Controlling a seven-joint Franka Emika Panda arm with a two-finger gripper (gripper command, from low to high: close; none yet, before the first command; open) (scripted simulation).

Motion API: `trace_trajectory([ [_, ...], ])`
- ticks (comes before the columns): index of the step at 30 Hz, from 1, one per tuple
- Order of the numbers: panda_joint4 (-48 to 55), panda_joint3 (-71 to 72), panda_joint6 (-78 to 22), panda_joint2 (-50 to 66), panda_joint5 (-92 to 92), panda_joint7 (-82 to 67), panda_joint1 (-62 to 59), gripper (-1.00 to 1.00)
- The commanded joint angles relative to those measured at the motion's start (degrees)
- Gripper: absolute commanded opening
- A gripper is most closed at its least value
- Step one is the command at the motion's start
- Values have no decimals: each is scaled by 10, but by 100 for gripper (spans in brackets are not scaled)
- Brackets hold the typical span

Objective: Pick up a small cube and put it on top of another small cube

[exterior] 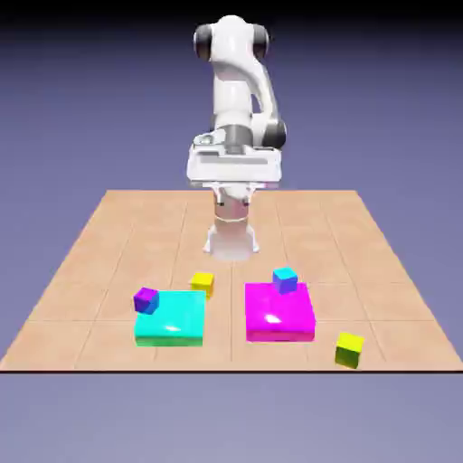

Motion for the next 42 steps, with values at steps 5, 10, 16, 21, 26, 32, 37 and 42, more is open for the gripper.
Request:
trace_trajectory([
  [5, -41, -62, -116, 104, -35, 5, -27, 0],
  [10, -83, -124, -233, 208, -70, 10, -54, 0],
  [16, -82, -99, -155, 293, -42, -8, -73, 0],
  [21, -80, -68, -62, 388, -10, -30, -94, 0],
  [26, -82, -88, -123, 326, -31, -16, -80, -100],
  [32, -84, -125, -236, 210, -71, 11, -55, -100],
  [37, -1, -86, -270, 258, -86, -27, -24, -100],
  [42, 103, -36, -312, 318, -104, -75, 15, -100],
])
